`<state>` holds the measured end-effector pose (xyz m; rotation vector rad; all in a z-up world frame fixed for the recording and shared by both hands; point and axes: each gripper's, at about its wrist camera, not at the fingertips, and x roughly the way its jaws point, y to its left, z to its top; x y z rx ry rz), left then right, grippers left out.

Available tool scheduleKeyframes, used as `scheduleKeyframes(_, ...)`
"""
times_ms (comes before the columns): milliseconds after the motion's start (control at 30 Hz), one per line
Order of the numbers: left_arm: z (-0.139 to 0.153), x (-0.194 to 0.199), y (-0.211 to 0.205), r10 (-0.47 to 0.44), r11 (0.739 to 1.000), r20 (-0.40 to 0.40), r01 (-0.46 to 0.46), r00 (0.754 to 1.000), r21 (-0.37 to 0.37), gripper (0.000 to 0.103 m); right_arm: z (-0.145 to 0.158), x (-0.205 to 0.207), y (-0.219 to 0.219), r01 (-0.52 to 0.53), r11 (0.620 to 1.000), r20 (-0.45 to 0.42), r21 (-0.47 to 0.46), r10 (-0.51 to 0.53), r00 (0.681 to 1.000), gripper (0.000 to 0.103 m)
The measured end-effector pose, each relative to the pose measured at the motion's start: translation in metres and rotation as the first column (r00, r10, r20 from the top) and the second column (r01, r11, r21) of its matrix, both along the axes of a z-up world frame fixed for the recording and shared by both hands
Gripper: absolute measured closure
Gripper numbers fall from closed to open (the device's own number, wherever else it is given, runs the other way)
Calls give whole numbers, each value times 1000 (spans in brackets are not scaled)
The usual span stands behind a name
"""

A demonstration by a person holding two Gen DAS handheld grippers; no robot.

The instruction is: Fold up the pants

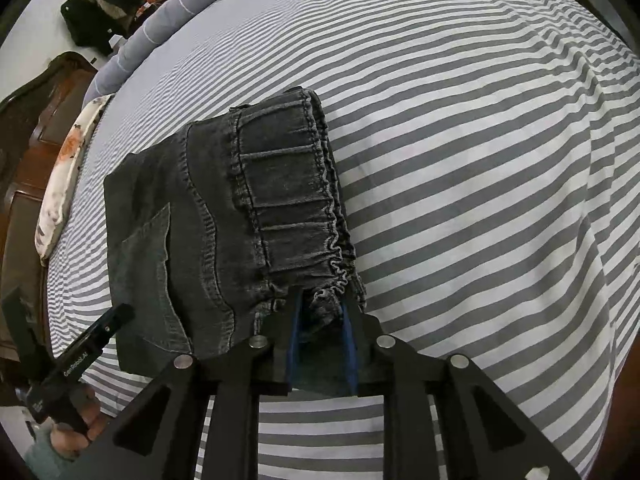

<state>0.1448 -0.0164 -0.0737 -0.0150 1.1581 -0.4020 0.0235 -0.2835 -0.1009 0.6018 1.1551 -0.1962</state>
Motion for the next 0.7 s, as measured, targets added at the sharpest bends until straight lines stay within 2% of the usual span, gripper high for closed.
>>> scheduleKeyframes(367, 5, -9, 0, -4, 1000, 40, 4, 999, 1, 46, 12, -5, 0, -8, 1000, 17, -24, 9, 1000, 78)
scheduleKeyframes(567, 4, -19, -3, -31, 999, 73, 29, 997, 21, 46, 41, -2, -6, -1, 995, 78, -102, 9, 997, 75)
scheduleKeyframes(700, 8, -28, -12, -98, 995, 101, 97, 990, 18, 46, 63, 24, -3, -59, 986, 137, -159, 81, 987, 75)
